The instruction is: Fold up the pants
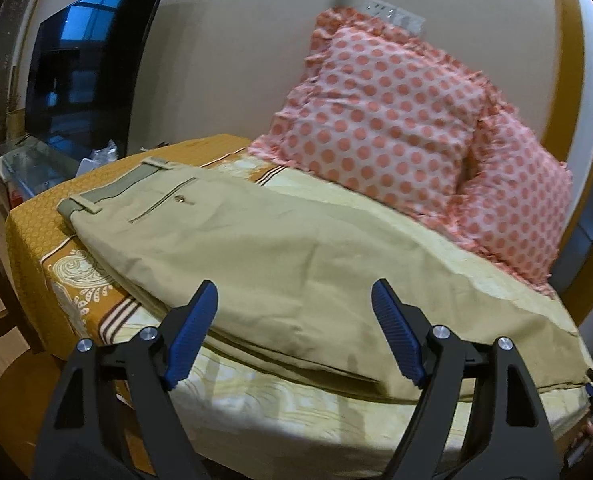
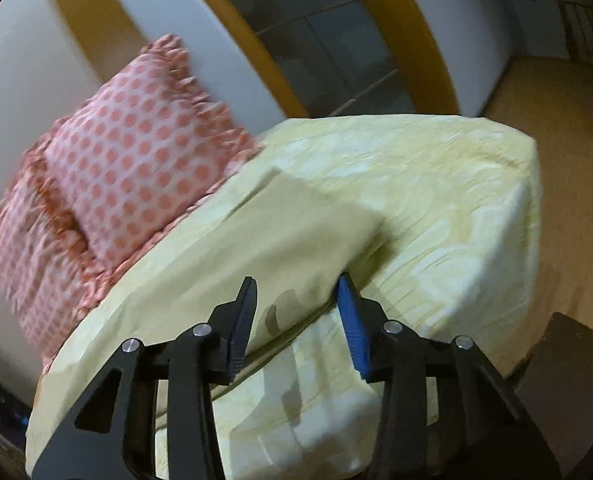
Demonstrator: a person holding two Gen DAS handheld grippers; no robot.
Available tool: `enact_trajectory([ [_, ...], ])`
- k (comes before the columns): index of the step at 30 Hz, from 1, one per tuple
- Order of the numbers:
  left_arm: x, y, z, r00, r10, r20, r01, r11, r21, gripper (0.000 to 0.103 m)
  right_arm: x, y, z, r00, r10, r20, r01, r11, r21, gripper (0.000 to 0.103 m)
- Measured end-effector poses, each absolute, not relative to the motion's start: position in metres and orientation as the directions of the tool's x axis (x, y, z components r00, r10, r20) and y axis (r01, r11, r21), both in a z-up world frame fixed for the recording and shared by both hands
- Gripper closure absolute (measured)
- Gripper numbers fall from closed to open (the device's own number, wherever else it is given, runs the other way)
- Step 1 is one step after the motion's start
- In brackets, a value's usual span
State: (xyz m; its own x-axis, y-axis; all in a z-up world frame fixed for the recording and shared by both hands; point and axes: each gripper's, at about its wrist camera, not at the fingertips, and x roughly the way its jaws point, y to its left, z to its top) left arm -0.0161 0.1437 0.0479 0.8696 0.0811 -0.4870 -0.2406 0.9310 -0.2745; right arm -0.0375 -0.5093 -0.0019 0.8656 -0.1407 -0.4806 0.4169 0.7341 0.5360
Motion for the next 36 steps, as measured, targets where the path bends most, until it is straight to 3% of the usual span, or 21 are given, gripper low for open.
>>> enact_trajectory([
  [3,-0.01,0.152,0.039,0.854,0.103,-0.509,-0.267,0.928,-0.261,0.023,-0.046,-0.516,-0.009,0.898,-0.139,-0.417,0.388,0.699,0.601,0.066],
  [5,-0.006,0.156,0.034,0.847,0.112,-0.52,-0.282,0.924,-0.26,0.021,-0.048,-0.52,-0.011,0.907,-0.165,-0.388,0.39,0.68,0.621,0.076],
  [9,-0.003,0.161,0.021,0.834,0.119,-0.539,-0.294,0.922,-0.252,0.019,-0.046,-0.527,-0.011,0.889,-0.207,-0.408,0.435,0.658,0.615,0.089],
  [12,-0.004,0.156,0.017,0.839,0.131,-0.529,-0.281,0.936,-0.214,0.016,-0.052,-0.537,-0.015,0.915,-0.151,-0.374,0.381,0.63,0.677,0.101],
  [20,-0.005,0.158,0.016,0.846,0.112,-0.521,-0.267,0.935,-0.233,0.014,-0.022,-0.476,0.048,0.973,0.048,-0.225,0.103,0.783,0.613,0.101],
  [26,-0.005,0.159,0.016,0.848,0.111,-0.518,-0.271,0.931,-0.245,0.012,0.049,-0.345,0.099,0.894,0.419,-0.161,-0.279,0.799,0.532,0.101],
  [28,-0.005,0.161,0.017,0.85,0.106,-0.516,-0.274,0.926,-0.26,0.012,0.066,-0.286,0.101,0.812,0.552,-0.188,-0.402,0.763,0.506,0.101],
  [32,-0.006,0.164,0.019,0.854,0.087,-0.513,-0.268,0.918,-0.291,0.012,0.079,-0.252,0.088,0.8,0.548,-0.246,-0.368,0.771,0.52,0.101],
  [35,-0.006,0.164,0.019,0.856,0.077,-0.511,-0.258,0.921,-0.293,0.012,0.084,-0.299,0.075,0.861,0.426,-0.277,-0.198,0.784,0.589,0.101],
  [36,-0.006,0.164,0.019,0.857,0.075,-0.51,-0.255,0.922,-0.292,0.012,0.079,-0.329,0.074,0.899,0.326,-0.293,-0.102,0.805,0.584,0.101],
])
